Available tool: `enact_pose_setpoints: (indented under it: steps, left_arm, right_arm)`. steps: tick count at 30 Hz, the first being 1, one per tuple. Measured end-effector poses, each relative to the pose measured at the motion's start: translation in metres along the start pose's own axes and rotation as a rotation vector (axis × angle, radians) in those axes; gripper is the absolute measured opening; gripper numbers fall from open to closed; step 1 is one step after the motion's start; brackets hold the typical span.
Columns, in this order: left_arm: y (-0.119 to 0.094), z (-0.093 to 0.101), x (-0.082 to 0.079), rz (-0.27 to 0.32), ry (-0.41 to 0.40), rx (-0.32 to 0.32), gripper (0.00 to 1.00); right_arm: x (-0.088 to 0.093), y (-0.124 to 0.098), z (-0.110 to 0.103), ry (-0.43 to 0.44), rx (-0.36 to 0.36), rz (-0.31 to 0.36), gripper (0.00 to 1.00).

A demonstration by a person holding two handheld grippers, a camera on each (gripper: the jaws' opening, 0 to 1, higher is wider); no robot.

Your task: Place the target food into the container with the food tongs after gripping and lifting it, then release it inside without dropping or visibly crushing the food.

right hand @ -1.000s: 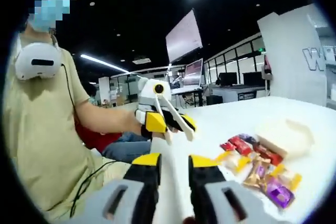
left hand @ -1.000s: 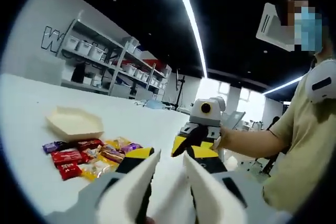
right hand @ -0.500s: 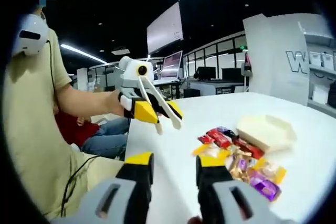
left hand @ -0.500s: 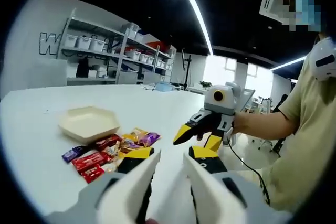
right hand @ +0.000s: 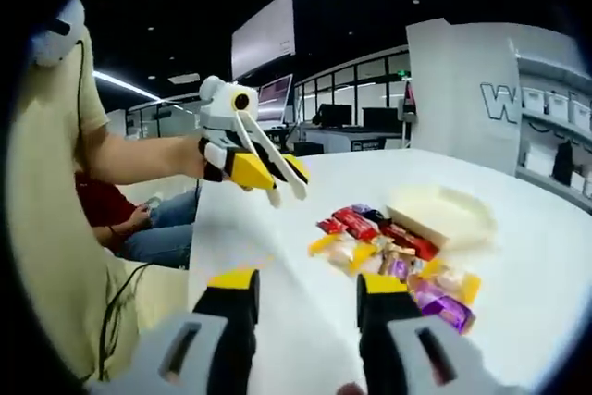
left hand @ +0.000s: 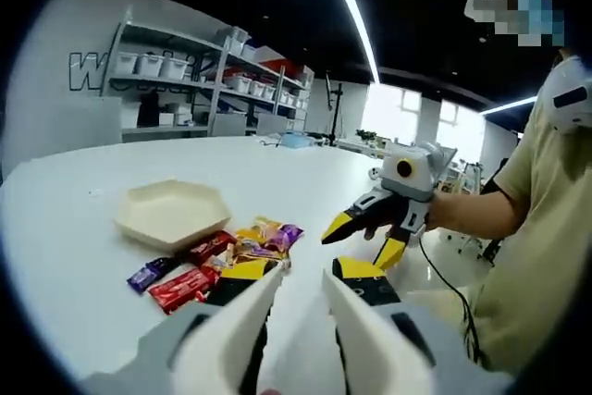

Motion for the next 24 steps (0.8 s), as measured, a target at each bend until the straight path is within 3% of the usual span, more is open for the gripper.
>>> enact_pose_setpoints:
  steps: [17,24]
  left_arm:
    - [0.01,-0.011,-0.008,-0.06,0.069,0.004,0.25]
    - [0.007,-0.013,-0.01,-0.066,0.08,-0.003,0.25]
  right_arm:
    - [-0.016,0.002,0.009,0.007,0.064,-0.001,0.53]
    - [-0.013,0.005,0.005,0.034,0.076,-0.044,0.61]
Point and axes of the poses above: the point that each gripper's makers call its tool centre point, and the gripper's own axes: y roughly forward along the fingers, z roughly to its right, x roughly out of its underside, the point moved 2 cm from there along -y, roughly backward along the fingers, and after that the axes turned 6 degrees about -x, right-handed, at the moved point
